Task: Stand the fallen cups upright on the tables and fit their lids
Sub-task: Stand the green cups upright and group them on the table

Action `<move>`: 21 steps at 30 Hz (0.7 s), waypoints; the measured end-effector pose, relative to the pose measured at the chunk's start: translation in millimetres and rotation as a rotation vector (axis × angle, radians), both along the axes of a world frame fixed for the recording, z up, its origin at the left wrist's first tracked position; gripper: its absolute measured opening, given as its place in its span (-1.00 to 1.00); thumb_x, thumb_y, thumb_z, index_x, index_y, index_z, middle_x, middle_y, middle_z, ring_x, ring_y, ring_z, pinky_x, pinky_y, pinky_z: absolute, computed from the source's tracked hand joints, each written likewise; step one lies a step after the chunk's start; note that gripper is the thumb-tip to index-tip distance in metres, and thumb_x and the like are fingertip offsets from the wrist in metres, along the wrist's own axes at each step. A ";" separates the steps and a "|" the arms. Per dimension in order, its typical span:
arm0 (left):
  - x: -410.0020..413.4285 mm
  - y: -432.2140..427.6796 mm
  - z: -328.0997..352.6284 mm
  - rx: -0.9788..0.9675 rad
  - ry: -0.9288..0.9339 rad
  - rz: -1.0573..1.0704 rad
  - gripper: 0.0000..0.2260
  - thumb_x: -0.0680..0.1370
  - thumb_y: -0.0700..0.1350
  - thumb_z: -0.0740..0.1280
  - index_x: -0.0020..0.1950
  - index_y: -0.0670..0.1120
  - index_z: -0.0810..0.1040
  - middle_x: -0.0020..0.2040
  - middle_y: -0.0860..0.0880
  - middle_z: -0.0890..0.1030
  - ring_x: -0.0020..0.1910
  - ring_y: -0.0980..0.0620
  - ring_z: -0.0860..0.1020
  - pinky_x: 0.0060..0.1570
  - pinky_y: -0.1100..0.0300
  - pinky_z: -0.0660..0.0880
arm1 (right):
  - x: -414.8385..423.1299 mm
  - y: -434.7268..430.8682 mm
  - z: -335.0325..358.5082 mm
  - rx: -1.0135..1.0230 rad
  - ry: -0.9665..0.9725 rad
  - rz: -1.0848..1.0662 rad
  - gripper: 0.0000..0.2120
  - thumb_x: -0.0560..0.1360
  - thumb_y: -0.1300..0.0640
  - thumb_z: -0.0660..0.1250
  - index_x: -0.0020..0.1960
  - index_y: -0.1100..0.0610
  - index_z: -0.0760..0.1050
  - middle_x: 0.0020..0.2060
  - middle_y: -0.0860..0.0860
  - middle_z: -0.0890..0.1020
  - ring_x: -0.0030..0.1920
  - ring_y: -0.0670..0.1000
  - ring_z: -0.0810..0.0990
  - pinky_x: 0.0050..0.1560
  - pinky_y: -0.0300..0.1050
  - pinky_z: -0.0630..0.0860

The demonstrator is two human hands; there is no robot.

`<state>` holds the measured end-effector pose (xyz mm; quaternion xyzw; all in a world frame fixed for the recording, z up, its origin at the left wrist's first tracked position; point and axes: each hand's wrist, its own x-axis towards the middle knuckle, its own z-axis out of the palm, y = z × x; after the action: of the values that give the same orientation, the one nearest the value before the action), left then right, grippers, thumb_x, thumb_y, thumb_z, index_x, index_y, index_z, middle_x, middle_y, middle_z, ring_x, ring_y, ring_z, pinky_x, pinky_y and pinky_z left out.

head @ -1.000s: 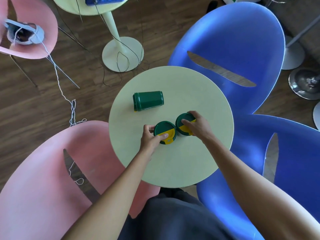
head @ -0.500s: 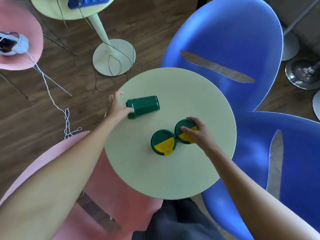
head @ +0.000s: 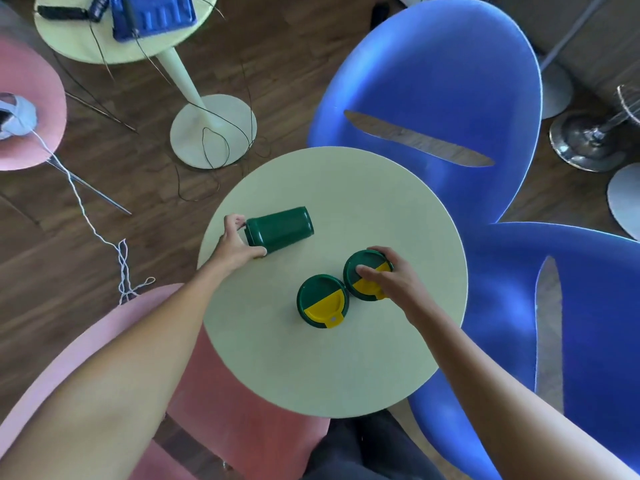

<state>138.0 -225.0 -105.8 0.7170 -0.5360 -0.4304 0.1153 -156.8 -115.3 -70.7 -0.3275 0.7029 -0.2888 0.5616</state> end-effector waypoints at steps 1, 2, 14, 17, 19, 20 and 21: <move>-0.2 -0.2 -1.5 0.000 0.034 -0.003 -0.21 0.35 -0.23 0.53 0.46 -0.07 0.17 0.47 -0.12 0.32 0.47 -0.10 0.28 0.24 0.20 0.23 | -0.2 -0.3 -0.2 -0.001 -0.001 -0.001 -0.54 0.41 0.04 0.48 0.27 0.00 0.49 0.02 -0.03 0.63 0.04 0.02 0.62 -0.05 -0.13 0.56; -0.1 -0.3 -0.3 0.005 0.040 -0.018 -0.19 0.34 -0.24 0.53 0.48 -0.04 0.18 0.47 -0.12 0.33 0.47 -0.10 0.28 0.25 0.19 0.24 | -0.2 -1.0 -0.3 -0.001 0.000 0.001 -0.54 0.40 0.04 0.49 0.27 -0.01 0.49 0.02 -0.03 0.63 0.04 0.02 0.62 -0.05 -0.13 0.56; -42.8 6.4 36.7 -0.022 -0.020 0.060 -0.34 0.28 0.03 0.59 0.27 -0.05 0.37 0.19 -0.08 0.31 0.09 -0.03 0.43 0.03 0.18 0.39 | -0.1 -1.7 1.0 0.022 -0.042 -0.015 -0.54 0.39 0.06 0.51 0.25 0.00 0.50 0.03 0.00 0.64 0.05 0.06 0.63 -0.10 -0.11 0.56; -64.9 1.8 52.2 0.107 -0.100 0.058 -0.22 0.28 0.18 0.54 0.33 -0.13 0.30 0.28 -0.12 0.28 0.18 -0.13 0.44 0.08 0.07 0.49 | 0.3 -0.9 2.2 0.018 -0.046 -0.014 -0.54 0.39 0.06 0.51 0.25 0.01 0.50 0.05 0.02 0.64 0.06 0.07 0.62 -0.09 -0.10 0.56; -79.5 -0.9 61.3 0.151 -0.156 0.033 -0.11 0.27 0.26 0.50 0.40 -0.17 0.25 0.33 -0.14 0.27 0.27 -0.18 0.42 0.05 -0.02 0.58 | 0.0 -0.7 2.5 0.022 -0.048 -0.018 -0.55 0.39 0.06 0.51 0.25 0.01 0.50 0.04 0.02 0.64 0.06 0.07 0.62 -0.04 -0.06 0.59; -86.5 -1.6 65.4 0.147 -0.190 0.006 -0.08 0.27 0.29 0.48 0.43 -0.17 0.23 0.36 -0.14 0.28 0.30 -0.19 0.40 0.00 -0.03 0.61 | -0.1 -0.6 3.3 0.024 -0.053 -0.020 -0.55 0.39 0.07 0.51 0.25 0.01 0.50 0.03 0.01 0.64 0.06 0.07 0.62 -0.02 -0.05 0.60; -93.3 -1.9 68.5 0.135 -0.228 -0.028 -0.06 0.27 0.32 0.46 0.45 -0.16 0.22 0.38 -0.13 0.29 0.32 -0.20 0.39 0.00 -0.03 0.61 | -0.1 -0.5 4.0 0.026 -0.058 -0.021 -0.55 0.39 0.07 0.50 0.25 0.01 0.50 0.01 0.00 0.64 0.05 0.06 0.62 -0.01 -0.04 0.59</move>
<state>44.6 -226.9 -37.2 0.7597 -0.5256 -0.3829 -0.0009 -156.9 -115.8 -66.7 -0.3041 0.6935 -0.2947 0.5828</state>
